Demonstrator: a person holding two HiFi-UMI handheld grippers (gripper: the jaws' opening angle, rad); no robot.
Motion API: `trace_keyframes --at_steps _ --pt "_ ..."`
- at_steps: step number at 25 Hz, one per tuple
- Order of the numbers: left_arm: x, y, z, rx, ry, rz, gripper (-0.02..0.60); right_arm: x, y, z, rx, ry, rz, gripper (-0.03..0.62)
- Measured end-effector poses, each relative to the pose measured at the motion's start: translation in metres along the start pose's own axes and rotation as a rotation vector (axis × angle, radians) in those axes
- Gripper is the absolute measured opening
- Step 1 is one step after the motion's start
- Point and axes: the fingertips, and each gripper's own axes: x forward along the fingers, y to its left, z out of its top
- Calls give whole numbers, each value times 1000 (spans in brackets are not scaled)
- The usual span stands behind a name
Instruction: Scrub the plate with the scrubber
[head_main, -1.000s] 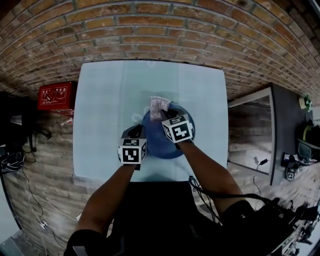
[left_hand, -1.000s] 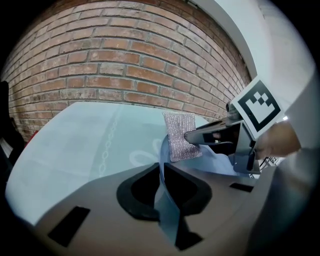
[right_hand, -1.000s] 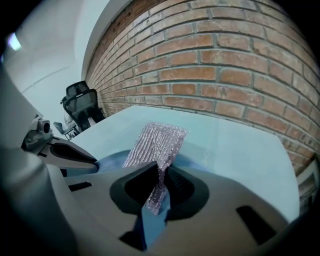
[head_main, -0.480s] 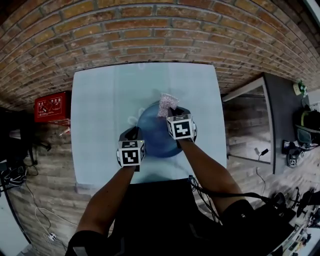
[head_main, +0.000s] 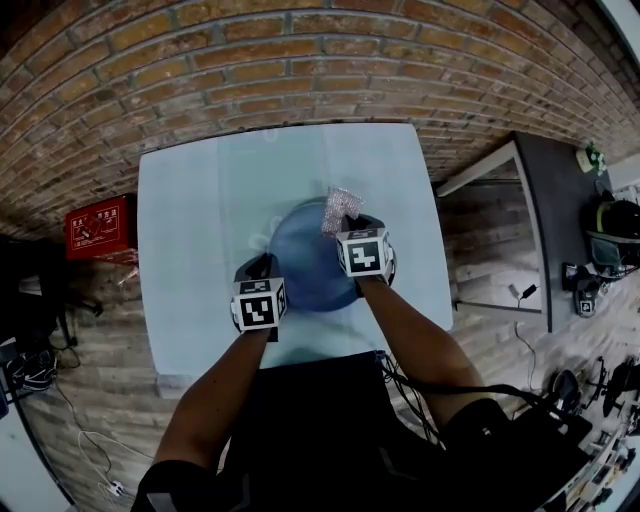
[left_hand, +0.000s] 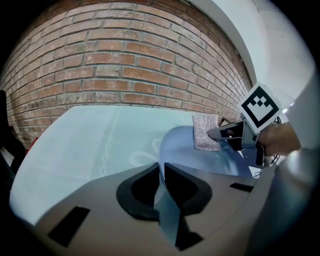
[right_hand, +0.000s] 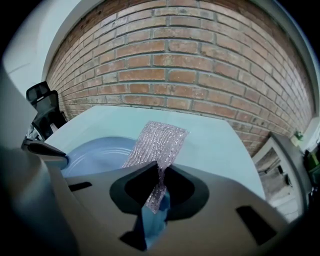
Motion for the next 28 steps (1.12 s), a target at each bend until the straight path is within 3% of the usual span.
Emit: trace_keyframes --at_steps 7,20,28 --pt "0 0 0 8 -1 4 40 -12 -14 -9 -36 -14 -60 63" --pt "0 -1 1 32 -16 18 43 -39 -31 -7 -390 -72 -178 61" --pt "1 0 2 27 -22 24 43 -51 -36 -17 -397 -62 -209 60"
